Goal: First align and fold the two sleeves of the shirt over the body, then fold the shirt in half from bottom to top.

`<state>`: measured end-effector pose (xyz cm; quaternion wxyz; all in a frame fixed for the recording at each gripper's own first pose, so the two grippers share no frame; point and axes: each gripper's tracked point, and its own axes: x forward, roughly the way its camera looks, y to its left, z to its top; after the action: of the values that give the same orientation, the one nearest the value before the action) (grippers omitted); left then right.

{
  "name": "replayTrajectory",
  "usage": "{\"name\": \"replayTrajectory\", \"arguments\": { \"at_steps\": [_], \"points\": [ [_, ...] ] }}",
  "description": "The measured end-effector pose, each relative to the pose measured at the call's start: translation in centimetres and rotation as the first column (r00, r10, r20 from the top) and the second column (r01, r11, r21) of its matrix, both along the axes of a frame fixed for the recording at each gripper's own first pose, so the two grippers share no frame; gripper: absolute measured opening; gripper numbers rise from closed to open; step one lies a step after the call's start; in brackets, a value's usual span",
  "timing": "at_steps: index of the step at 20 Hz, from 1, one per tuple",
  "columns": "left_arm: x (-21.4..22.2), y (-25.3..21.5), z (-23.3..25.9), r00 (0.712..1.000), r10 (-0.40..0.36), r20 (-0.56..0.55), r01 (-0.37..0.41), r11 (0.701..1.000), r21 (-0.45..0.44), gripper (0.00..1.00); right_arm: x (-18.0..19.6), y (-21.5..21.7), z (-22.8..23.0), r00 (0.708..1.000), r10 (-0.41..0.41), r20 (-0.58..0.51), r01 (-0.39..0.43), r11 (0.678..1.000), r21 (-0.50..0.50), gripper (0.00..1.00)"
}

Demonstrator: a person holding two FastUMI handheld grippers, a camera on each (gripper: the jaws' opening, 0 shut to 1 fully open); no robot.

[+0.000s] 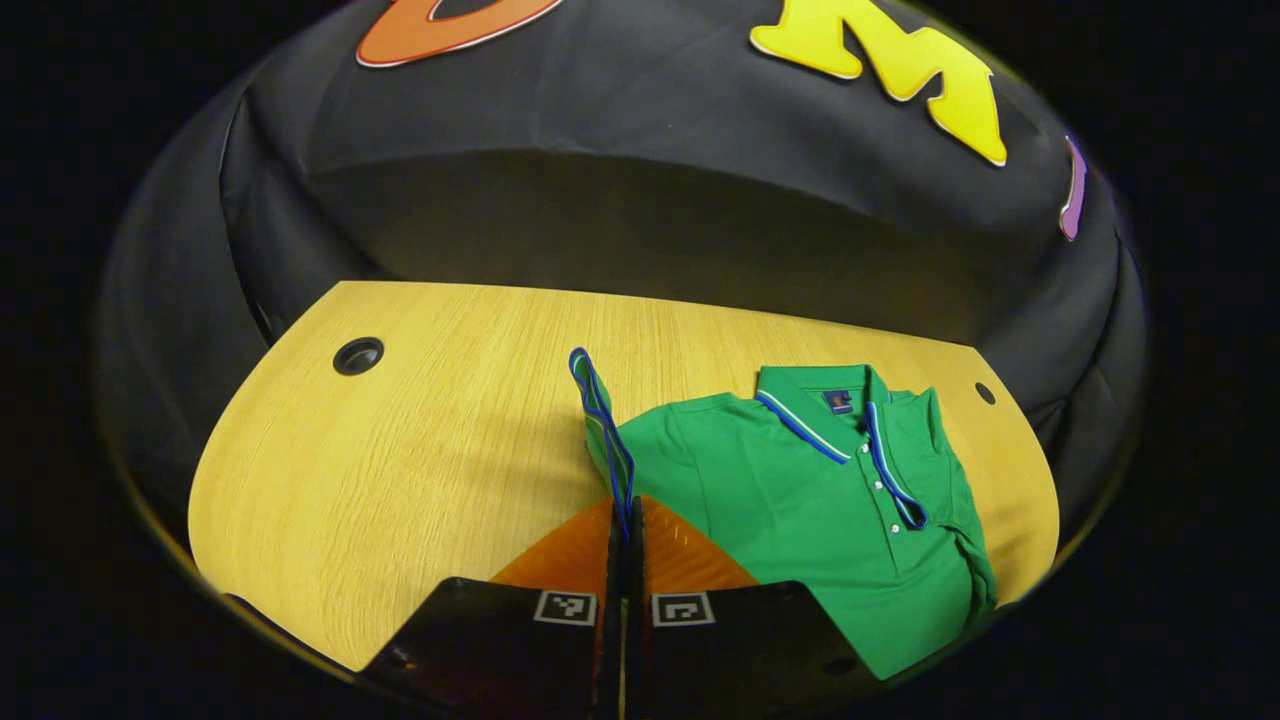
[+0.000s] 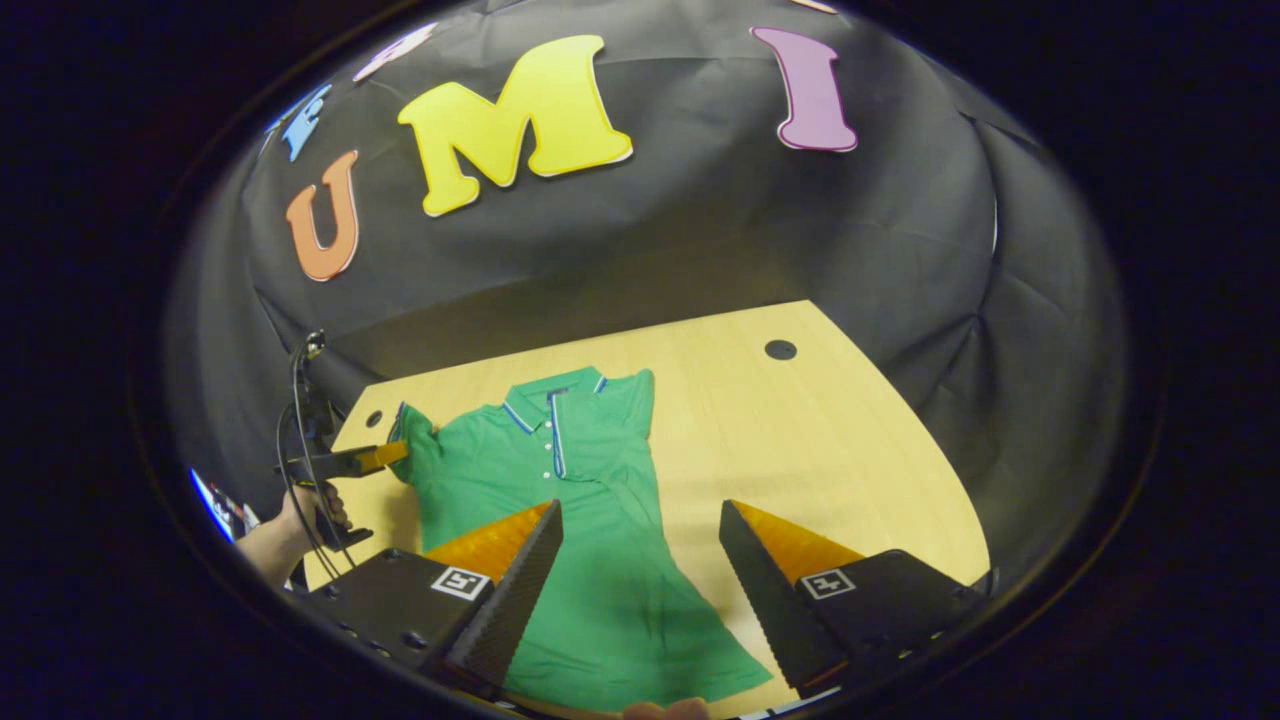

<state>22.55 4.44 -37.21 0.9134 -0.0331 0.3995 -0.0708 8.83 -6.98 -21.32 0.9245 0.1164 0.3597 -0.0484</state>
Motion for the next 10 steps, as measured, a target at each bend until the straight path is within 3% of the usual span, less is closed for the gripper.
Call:
{"name": "replayTrajectory", "arguments": {
  "at_steps": [10],
  "points": [
    [0.8,-12.0,1.5,0.999,-0.039,-0.011,0.039,0.999,-0.023,0.08,-3.4,-3.6,1.2,0.998,-0.050,0.025,0.050,0.999,-0.010,0.96]
  ]
}}
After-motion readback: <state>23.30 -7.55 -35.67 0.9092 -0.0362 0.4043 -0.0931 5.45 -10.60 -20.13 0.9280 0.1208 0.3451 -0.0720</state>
